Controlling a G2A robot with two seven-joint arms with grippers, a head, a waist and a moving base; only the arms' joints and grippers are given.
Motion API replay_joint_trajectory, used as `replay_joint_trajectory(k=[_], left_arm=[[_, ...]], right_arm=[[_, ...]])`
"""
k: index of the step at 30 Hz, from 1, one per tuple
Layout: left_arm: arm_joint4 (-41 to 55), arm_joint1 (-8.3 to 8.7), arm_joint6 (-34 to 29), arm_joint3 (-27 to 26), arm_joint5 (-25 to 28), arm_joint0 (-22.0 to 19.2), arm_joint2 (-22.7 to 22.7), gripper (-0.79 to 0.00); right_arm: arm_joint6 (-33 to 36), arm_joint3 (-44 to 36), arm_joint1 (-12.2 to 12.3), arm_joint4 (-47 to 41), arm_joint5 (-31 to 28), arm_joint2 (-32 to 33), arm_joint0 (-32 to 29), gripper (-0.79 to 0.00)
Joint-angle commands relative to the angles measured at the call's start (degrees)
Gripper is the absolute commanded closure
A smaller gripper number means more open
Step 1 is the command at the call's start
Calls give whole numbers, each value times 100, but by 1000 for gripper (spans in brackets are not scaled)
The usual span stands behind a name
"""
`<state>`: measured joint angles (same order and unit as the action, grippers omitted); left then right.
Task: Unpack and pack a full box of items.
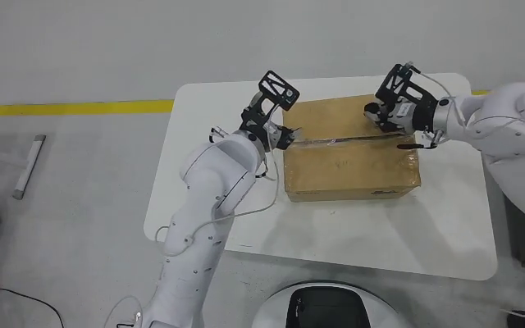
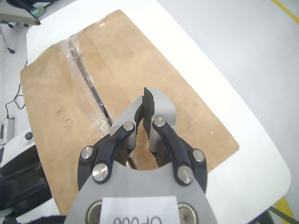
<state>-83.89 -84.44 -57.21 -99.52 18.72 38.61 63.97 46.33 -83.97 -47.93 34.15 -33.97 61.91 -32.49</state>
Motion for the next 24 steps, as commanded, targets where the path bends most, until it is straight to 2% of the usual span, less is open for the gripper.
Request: replay_joint_trajectory(k=[1, 7, 17, 21, 24], left_arm=[[-26, 8, -11, -5, -17, 17, 25, -785], [-25, 14, 6, 17, 9, -8, 13, -785], [10, 2, 43, 101, -27, -83, -91, -785], [-33, 1, 77, 92, -71, -122, -104, -785], [-194, 6, 127, 46, -175, -119, -98, -785]], right_arm=[[106, 105, 6, 7, -72, -5, 7, 0], [259, 127, 61, 47, -142, 123, -92, 0], [670, -310, 272, -227, -322, 743, -536, 0], [441, -459, 328, -280, -275, 1004, -718, 0], [-32, -666, 375, -293, -135, 1350, -936, 0]])
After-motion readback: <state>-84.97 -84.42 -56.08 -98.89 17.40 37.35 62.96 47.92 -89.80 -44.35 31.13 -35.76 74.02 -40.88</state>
